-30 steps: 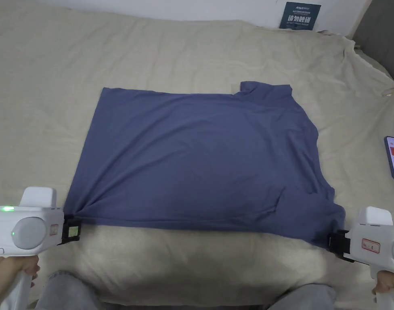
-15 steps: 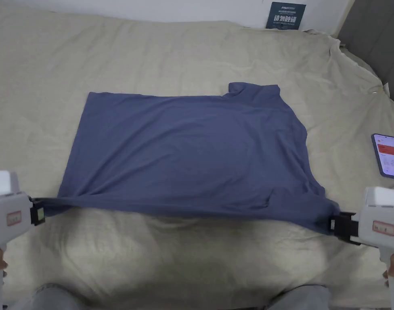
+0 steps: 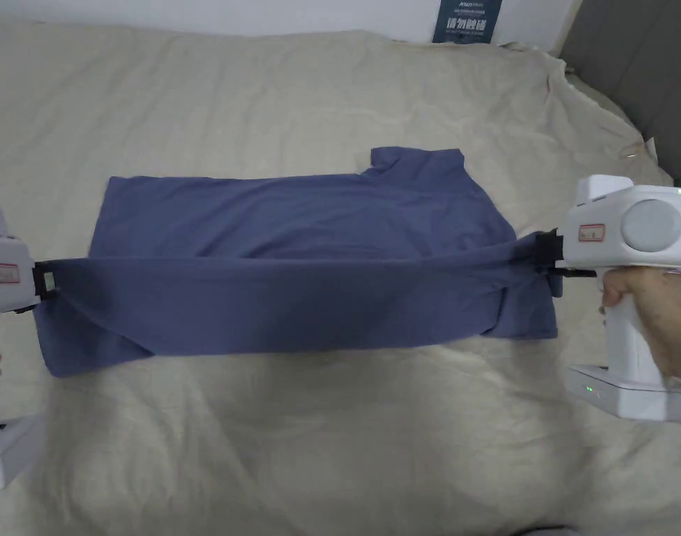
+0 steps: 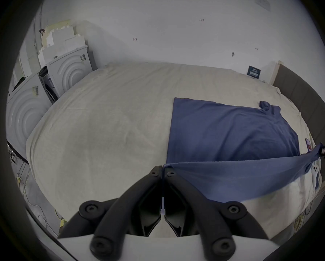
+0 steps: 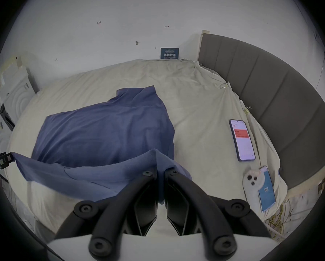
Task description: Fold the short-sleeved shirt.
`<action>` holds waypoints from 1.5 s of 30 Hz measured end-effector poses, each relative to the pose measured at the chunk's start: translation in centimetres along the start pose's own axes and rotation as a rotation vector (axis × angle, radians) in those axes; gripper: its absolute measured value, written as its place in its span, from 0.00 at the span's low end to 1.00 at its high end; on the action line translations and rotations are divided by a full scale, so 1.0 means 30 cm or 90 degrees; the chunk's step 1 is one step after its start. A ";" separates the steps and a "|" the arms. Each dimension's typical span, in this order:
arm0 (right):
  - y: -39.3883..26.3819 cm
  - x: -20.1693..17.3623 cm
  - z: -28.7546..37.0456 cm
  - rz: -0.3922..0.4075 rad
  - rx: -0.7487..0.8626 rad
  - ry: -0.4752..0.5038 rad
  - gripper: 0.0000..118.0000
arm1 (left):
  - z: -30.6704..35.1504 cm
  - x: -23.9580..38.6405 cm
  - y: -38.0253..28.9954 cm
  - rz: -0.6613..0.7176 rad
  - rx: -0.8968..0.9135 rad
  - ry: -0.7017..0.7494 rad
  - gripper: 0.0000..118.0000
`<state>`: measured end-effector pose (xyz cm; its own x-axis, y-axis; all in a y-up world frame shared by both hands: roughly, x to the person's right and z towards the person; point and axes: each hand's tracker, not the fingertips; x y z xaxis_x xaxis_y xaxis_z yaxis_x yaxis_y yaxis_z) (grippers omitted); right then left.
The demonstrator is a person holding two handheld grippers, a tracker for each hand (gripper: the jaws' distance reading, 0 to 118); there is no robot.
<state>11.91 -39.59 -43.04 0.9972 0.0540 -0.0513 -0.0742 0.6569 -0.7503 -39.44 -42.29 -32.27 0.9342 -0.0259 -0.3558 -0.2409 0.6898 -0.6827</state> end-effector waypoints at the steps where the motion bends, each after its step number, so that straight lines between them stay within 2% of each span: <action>1: 0.021 -0.001 -0.056 0.007 -0.009 -0.006 0.04 | -0.035 0.009 0.017 -0.001 -0.005 0.004 0.00; 4: 0.064 -0.030 -0.191 0.019 -0.044 -0.028 0.04 | -0.145 0.045 0.053 -0.022 -0.028 0.019 0.00; 11: 0.072 -0.055 -0.420 0.008 -0.104 -0.039 0.04 | -0.383 0.108 0.084 -0.050 -0.081 0.049 0.00; 12: 0.071 -0.058 -0.434 0.004 -0.106 -0.038 0.04 | -0.400 0.114 0.083 -0.049 -0.085 0.054 0.05; 14: 0.064 -0.057 -0.451 -0.001 -0.102 -0.035 0.07 | -0.423 0.123 0.081 -0.049 -0.091 0.062 0.26; 15: 0.066 -0.058 -0.452 0.002 -0.104 -0.034 0.23 | -0.423 0.124 0.083 -0.047 -0.091 0.070 0.52; 16: 0.067 -0.057 -0.445 0.009 -0.107 -0.037 0.44 | -0.418 0.123 0.088 -0.040 -0.093 0.076 0.70; 17: 0.070 -0.052 -0.437 0.016 -0.109 -0.036 0.69 | -0.400 0.114 0.094 -0.022 -0.086 0.072 0.87; 18: 0.075 -0.047 -0.426 0.026 -0.106 -0.045 0.87 | -0.381 0.108 0.100 -0.006 -0.070 0.065 1.00; 20: 0.089 -0.031 -0.353 0.025 -0.048 -0.067 0.89 | -0.311 0.096 0.126 0.007 -0.027 0.054 1.00; 22: 0.121 -0.006 -0.267 0.024 -0.007 -0.046 0.90 | -0.246 0.090 0.155 0.005 -0.017 0.051 1.00; 27: 0.145 0.026 0.015 0.008 0.108 -0.017 0.90 | -0.022 0.086 0.183 -0.029 0.115 0.041 1.00; 33: -0.029 -0.005 0.321 0.041 0.289 -0.025 0.91 | 0.240 0.103 0.076 -0.043 0.249 -0.002 1.00; 35: -0.121 -0.014 0.390 0.034 0.319 -0.006 0.91 | 0.313 0.104 0.002 -0.039 0.295 -0.033 1.00; 38: -0.241 -0.027 0.454 0.036 0.354 0.018 0.91 | 0.382 0.114 -0.095 -0.061 0.328 -0.024 0.99; 40: -0.305 -0.038 0.487 0.033 0.368 0.016 0.90 | 0.417 0.117 -0.152 -0.065 0.351 -0.025 0.89; 41: -0.333 -0.040 0.501 0.024 0.379 0.026 0.89 | 0.434 0.118 -0.181 -0.059 0.364 -0.024 0.80; 42: -0.360 -0.041 0.514 0.008 0.392 0.038 0.86 | 0.448 0.116 -0.202 -0.055 0.370 -0.026 0.66; 43: -0.388 -0.041 0.528 -0.001 0.401 0.054 0.80 | 0.460 0.115 -0.224 -0.041 0.377 -0.025 0.56; 44: -0.410 -0.046 0.540 -0.001 0.401 0.058 0.70 | 0.471 0.114 -0.245 -0.031 0.382 -0.026 0.45; 45: -0.429 -0.051 0.548 0.000 0.405 0.056 0.53 | 0.481 0.112 -0.259 -0.025 0.384 -0.030 0.31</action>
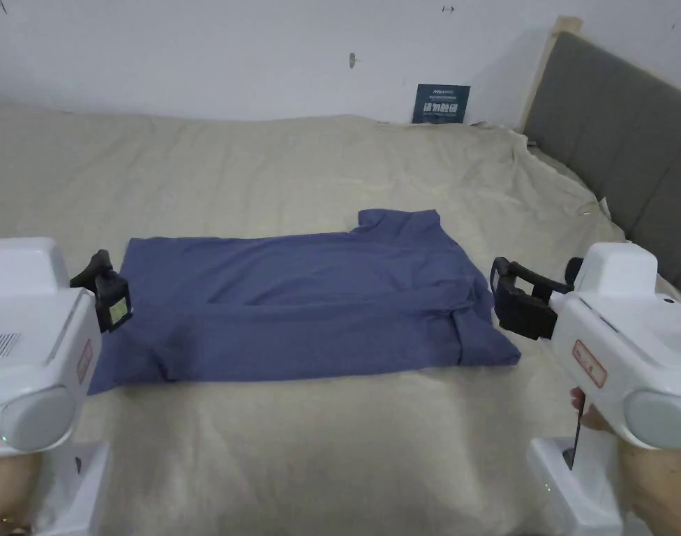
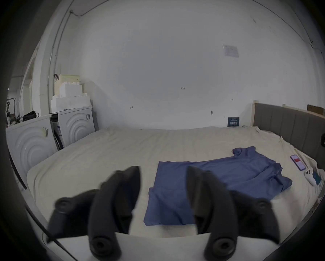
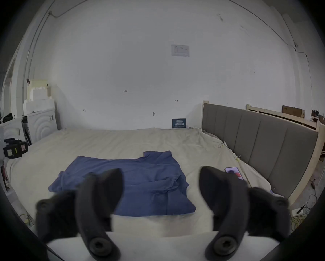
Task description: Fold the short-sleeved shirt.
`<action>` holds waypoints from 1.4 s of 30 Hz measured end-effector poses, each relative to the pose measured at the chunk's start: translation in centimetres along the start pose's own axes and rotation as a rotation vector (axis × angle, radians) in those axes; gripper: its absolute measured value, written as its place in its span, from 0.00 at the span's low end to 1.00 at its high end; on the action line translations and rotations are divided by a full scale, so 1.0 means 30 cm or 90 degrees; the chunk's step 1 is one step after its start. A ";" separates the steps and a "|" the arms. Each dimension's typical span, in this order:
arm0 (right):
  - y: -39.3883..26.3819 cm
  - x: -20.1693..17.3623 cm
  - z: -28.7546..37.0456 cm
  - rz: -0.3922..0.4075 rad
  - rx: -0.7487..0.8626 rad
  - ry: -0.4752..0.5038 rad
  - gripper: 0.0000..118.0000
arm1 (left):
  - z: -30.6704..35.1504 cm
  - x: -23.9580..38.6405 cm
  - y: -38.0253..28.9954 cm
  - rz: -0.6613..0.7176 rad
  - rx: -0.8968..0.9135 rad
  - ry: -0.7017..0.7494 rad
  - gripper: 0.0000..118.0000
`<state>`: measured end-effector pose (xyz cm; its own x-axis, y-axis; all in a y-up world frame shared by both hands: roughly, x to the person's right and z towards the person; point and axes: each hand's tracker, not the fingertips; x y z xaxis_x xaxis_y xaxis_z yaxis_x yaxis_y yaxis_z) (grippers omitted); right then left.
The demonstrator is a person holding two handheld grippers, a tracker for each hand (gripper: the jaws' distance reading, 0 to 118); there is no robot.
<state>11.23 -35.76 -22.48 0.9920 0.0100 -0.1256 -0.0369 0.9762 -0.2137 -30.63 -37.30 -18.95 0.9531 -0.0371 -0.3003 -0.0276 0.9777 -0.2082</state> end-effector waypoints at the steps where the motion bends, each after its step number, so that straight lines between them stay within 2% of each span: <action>1: -0.012 -0.010 0.017 0.005 0.007 -0.004 0.37 | 0.018 0.000 -0.007 0.008 0.004 0.000 0.20; 3: -0.033 -0.011 0.028 0.014 0.010 -0.014 0.09 | 0.051 0.002 -0.019 0.014 0.016 -0.001 0.07; 5: -0.049 -0.004 0.040 -0.003 0.013 -0.006 0.02 | 0.070 0.006 -0.021 0.009 0.017 -0.003 0.00; 6: -0.052 -0.004 0.045 -0.011 0.013 0.000 0.00 | 0.076 0.006 -0.024 0.008 0.017 -0.005 0.00; 12: -0.063 -0.023 0.032 -0.007 0.005 0.013 0.00 | 0.094 0.006 -0.036 0.023 0.009 -0.019 0.00; 17: -0.046 0.000 -0.061 -0.015 -0.030 0.015 0.00 | 0.071 0.014 -0.039 0.024 0.001 -0.023 0.00; 20: -0.027 0.033 -0.174 -0.013 -0.095 0.003 0.00 | 0.053 0.017 -0.042 0.025 -0.006 -0.026 0.00; 24: -0.003 0.064 -0.353 0.034 -0.201 -0.037 0.00 | 0.021 0.025 -0.045 0.033 -0.024 -0.034 0.00; 25: -0.004 0.086 -0.412 0.027 -0.260 -0.029 0.00 | 0.010 0.028 -0.048 0.038 -0.027 -0.034 0.00; 26: -0.012 0.110 -0.456 0.000 -0.268 -0.026 0.00 | 0.001 0.030 -0.050 0.041 -0.031 -0.033 0.00; 27: -0.013 0.126 -0.498 -0.010 -0.305 -0.031 0.05 | -0.007 0.032 -0.053 0.042 -0.033 -0.032 0.00; 28: -0.014 0.138 -0.547 -0.009 -0.352 -0.038 0.15 | -0.017 0.036 -0.057 0.045 -0.037 -0.029 0.00; 29: -0.023 0.151 -0.587 -0.007 -0.372 -0.043 0.32 | -0.031 0.041 -0.061 0.047 -0.044 -0.029 0.00; 30: -0.031 0.161 -0.617 -0.014 -0.395 -0.032 0.59 | -0.042 0.044 -0.065 0.049 -0.048 -0.030 0.00; 31: -0.044 0.177 -0.655 -0.027 -0.430 -0.023 0.76 | -0.055 0.048 -0.070 0.051 -0.053 -0.031 0.00; 32: -0.053 0.158 -0.661 -0.038 -0.453 -0.032 0.84 | -0.069 0.051 -0.073 0.054 -0.061 -0.031 0.00; 33: -0.064 0.163 -0.680 -0.048 -0.468 -0.038 0.88 | -0.079 0.053 -0.076 0.057 -0.065 -0.031 0.00; 37: -0.132 0.200 -0.772 -0.076 -0.552 -0.043 0.88 | -0.124 0.064 -0.088 0.069 -0.078 -0.029 0.00; 42: -0.218 0.221 -0.846 -0.054 -0.590 -0.103 0.86 | -0.168 0.083 -0.112 0.061 -0.101 -0.031 0.00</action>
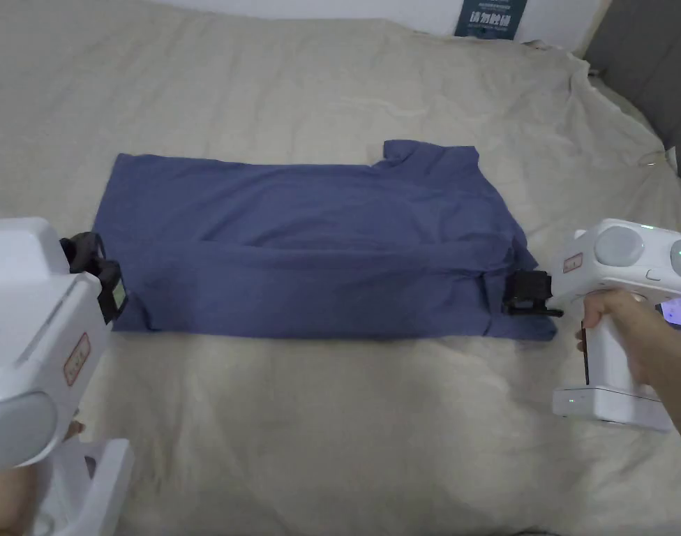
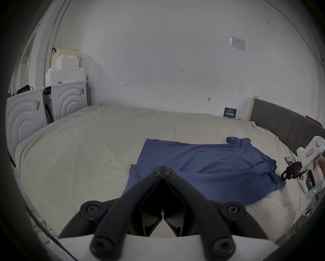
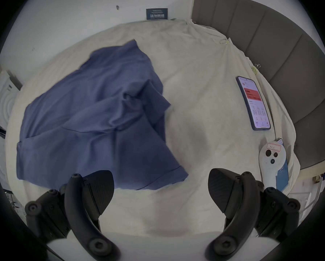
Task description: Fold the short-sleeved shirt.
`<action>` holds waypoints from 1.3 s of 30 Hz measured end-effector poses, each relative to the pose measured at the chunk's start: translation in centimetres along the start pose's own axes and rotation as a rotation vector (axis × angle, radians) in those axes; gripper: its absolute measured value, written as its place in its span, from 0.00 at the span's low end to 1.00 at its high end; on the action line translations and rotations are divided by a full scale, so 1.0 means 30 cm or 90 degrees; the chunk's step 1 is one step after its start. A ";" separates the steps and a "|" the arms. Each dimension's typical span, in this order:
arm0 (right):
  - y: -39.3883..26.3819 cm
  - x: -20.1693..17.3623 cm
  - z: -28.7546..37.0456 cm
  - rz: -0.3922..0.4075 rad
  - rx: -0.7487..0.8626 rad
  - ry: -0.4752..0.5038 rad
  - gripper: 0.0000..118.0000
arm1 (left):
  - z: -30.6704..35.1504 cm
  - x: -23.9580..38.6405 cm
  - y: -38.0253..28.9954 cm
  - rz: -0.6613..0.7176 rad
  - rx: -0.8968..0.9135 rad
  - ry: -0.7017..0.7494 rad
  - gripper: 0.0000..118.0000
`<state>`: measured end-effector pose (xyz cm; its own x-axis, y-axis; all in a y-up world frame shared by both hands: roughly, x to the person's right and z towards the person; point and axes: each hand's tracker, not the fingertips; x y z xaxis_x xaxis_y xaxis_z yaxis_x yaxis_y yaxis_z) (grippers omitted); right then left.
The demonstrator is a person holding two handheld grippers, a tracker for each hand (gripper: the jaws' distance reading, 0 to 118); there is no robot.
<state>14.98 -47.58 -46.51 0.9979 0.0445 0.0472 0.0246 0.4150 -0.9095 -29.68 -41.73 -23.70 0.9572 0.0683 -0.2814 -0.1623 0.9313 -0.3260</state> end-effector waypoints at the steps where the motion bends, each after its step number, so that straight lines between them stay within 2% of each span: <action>1: -0.001 0.002 -0.023 -0.002 -0.008 -0.003 0.85 | -0.011 0.003 -0.005 -0.002 -0.006 -0.001 0.00; 3: -0.005 0.007 -0.058 -0.010 -0.028 -0.003 0.84 | -0.034 0.005 -0.014 -0.006 -0.019 -0.002 0.00; 5: -0.013 0.013 -0.082 -0.027 -0.027 0.003 0.74 | -0.058 0.005 -0.019 -0.003 -0.030 0.000 0.00; 7: -0.017 0.019 -0.101 -0.041 -0.030 0.003 0.47 | -0.078 0.002 -0.022 0.001 -0.040 0.001 0.00; 9: -0.024 0.022 -0.113 -0.056 -0.031 0.014 0.23 | -0.094 0.000 -0.024 0.003 -0.046 0.004 0.00; 10: -0.027 0.027 -0.112 -0.062 -0.027 0.039 0.13 | -0.103 -0.001 -0.024 0.000 -0.052 0.008 0.00; 11: -0.030 0.022 -0.108 -0.070 -0.023 0.055 0.07 | -0.112 -0.005 -0.025 0.002 -0.058 0.008 0.00; 12: -0.030 0.012 -0.104 -0.062 -0.025 0.038 0.07 | -0.122 -0.008 -0.023 0.003 -0.067 0.008 0.00; 13: -0.030 0.002 -0.100 -0.036 -0.019 0.032 0.06 | -0.137 -0.012 -0.018 0.003 -0.084 0.013 0.04; 14: -0.029 0.001 -0.093 -0.017 -0.017 0.030 0.06 | -0.156 -0.021 -0.011 0.011 -0.107 0.022 0.13; 17: -0.030 -0.006 -0.064 -0.012 -0.010 0.034 0.06 | -0.223 -0.073 0.030 0.055 -0.172 0.012 0.69; 18: -0.025 0.006 -0.062 -0.011 -0.007 0.037 0.06 | -0.255 -0.090 0.045 0.062 -0.205 0.018 0.90; 19: -0.025 0.006 -0.050 -0.010 -0.002 0.038 0.06 | -0.289 -0.105 0.063 0.063 -0.243 0.019 1.00; 21: -0.023 0.007 -0.031 -0.009 0.005 0.041 0.06 | -0.354 -0.140 0.074 0.046 -0.255 0.022 1.00; 24: -0.019 0.019 -0.012 -0.011 0.013 0.046 0.06 | -0.462 -0.188 0.072 -0.006 -0.364 0.094 1.00; 28: -0.019 0.023 -0.006 -0.004 0.015 0.043 0.06 | -0.555 -0.238 0.021 0.003 -0.499 0.111 0.98; 29: -0.021 0.022 -0.007 -0.003 0.015 0.043 0.06 | -0.569 -0.244 -0.003 -0.001 -0.530 0.108 0.93; 31: -0.026 0.023 -0.012 -0.003 0.014 0.044 0.06 | -0.572 -0.244 -0.035 -0.006 -0.553 0.109 0.75; 32: -0.028 0.022 -0.016 -0.005 0.012 0.044 0.06 | -0.579 -0.239 -0.055 -0.013 -0.551 0.121 0.70; 33: -0.030 0.021 -0.020 -0.007 0.008 0.042 0.06 | -0.585 -0.235 -0.070 -0.017 -0.550 0.125 0.70; 36: -0.040 0.017 -0.026 -0.006 0.005 0.041 0.06 | -0.589 -0.221 -0.093 0.023 -0.549 0.092 0.29; 38: -0.045 0.017 -0.031 -0.004 0.003 0.042 0.06 | -0.583 -0.193 -0.094 0.008 -0.541 0.096 0.13; 39: -0.046 0.018 -0.033 -0.005 0.002 0.042 0.06 | -0.582 -0.181 -0.093 -0.017 -0.544 0.070 0.03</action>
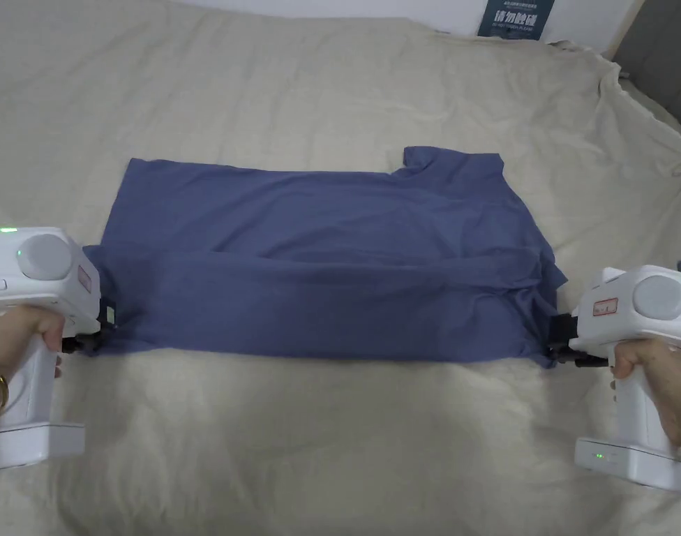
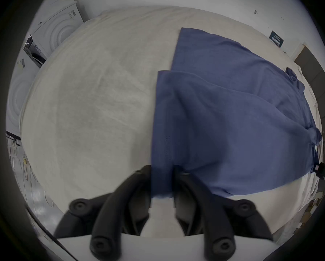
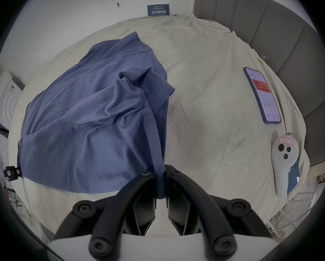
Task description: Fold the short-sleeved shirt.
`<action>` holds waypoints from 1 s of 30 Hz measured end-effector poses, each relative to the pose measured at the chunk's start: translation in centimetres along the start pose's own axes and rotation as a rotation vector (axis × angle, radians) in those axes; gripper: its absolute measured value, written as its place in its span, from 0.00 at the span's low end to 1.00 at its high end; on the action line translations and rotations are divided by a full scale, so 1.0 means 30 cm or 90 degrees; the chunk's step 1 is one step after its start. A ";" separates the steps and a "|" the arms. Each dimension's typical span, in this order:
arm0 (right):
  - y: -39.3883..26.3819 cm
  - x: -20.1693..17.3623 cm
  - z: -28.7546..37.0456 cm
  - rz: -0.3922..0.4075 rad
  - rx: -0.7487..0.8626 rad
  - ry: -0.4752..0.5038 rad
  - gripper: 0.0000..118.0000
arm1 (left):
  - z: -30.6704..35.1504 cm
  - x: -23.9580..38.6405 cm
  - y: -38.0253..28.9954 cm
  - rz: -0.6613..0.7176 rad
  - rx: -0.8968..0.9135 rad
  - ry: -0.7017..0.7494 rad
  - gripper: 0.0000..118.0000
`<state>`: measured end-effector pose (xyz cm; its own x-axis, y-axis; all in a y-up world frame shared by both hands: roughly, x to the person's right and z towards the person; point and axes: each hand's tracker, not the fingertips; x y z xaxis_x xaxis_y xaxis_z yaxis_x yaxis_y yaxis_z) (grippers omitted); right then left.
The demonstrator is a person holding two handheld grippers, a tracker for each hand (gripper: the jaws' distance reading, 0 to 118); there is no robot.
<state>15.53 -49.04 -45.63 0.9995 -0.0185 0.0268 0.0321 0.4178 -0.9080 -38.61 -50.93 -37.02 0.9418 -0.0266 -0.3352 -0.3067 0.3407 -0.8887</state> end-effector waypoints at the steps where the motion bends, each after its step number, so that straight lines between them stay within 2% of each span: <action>1: -0.001 0.001 -0.002 -0.002 -0.003 -0.001 0.06 | -0.001 0.012 -0.001 -0.025 -0.005 0.033 0.02; 5: 0.002 0.019 0.033 -0.009 -0.004 0.005 0.06 | 0.061 -0.028 0.026 0.002 -0.006 0.002 0.01; 9: 0.019 0.065 0.135 -0.015 0.019 0.020 0.06 | 0.185 -0.101 0.039 0.017 0.045 -0.016 0.01; 12: 0.000 0.111 0.232 -0.044 0.031 0.064 0.06 | 0.276 -0.144 0.030 0.047 0.070 -0.043 0.01; 17: -0.135 0.166 0.373 -0.008 0.033 0.082 0.06 | 0.385 -0.230 -0.099 0.031 0.096 -0.055 0.01; 21: -0.318 0.188 0.405 -0.010 0.040 0.081 0.06 | 0.373 -0.289 -0.265 0.032 0.078 -0.071 0.01; 24: -0.452 0.187 0.365 -0.005 0.005 0.074 0.06 | 0.327 -0.314 -0.382 0.054 0.057 -0.070 0.01; 28: -0.570 0.163 0.287 -0.008 -0.015 0.032 0.06 | 0.241 -0.319 -0.485 0.077 0.036 -0.070 0.01; 29: -0.578 0.158 0.278 -0.011 -0.017 0.030 0.06 | 0.228 -0.316 -0.496 0.081 0.029 -0.067 0.02; 30: -0.582 0.152 0.273 -0.010 -0.017 0.028 0.06 | 0.223 -0.315 -0.505 0.085 0.029 -0.067 0.07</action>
<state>19.59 -48.97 -26.23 0.9976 -0.0653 0.0229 0.0468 0.3933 -0.9182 -41.93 -49.55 -18.30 0.9029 0.1199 -0.4128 -0.4261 0.3762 -0.8227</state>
